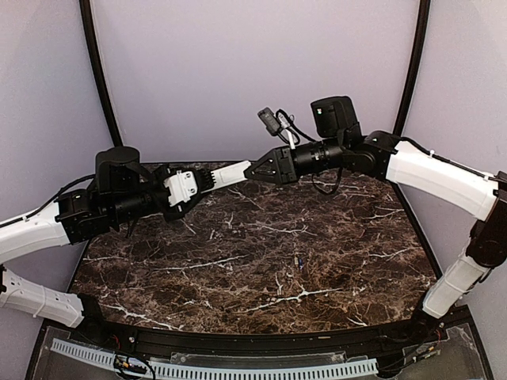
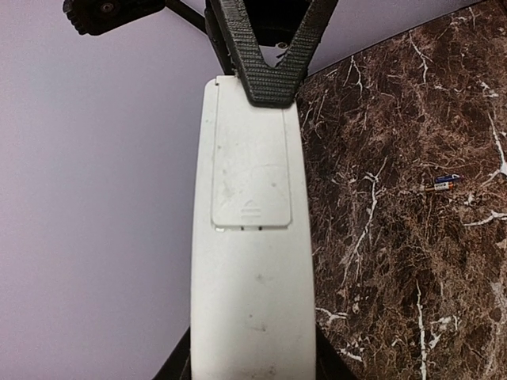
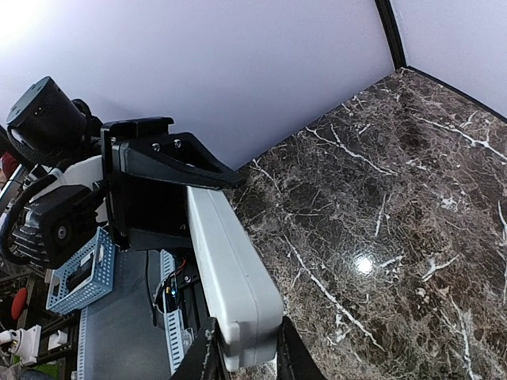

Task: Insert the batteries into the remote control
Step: Remove the battery cover from the remote control.

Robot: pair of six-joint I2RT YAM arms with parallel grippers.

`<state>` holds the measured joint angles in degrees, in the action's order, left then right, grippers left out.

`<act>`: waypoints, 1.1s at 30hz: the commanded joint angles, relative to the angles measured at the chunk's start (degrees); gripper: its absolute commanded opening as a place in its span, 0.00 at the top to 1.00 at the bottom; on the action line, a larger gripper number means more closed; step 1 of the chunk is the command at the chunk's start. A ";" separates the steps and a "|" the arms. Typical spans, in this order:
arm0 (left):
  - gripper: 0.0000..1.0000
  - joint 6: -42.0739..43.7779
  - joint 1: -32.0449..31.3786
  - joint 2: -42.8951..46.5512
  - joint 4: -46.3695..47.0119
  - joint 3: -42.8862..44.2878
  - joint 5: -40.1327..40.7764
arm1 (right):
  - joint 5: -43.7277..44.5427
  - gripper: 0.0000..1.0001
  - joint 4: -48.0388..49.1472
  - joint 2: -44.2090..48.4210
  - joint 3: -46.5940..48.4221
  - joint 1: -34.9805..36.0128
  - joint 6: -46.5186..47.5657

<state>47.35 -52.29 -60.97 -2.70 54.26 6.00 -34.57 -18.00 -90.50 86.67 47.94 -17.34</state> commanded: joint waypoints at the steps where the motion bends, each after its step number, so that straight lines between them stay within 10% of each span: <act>1: 1.00 -0.96 -0.31 0.42 2.48 -0.46 -1.32 | 0.68 0.91 0.36 -0.61 1.22 0.22 1.20; 33: 1.00 0.95 -0.39 2.03 -0.77 -3.28 1.92 | 4.45 0.65 -7.37 4.98 -1.61 -2.50 6.05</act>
<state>48.86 -52.62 -60.45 -3.46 51.68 7.53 -31.09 -24.67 -87.48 85.38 45.71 -12.47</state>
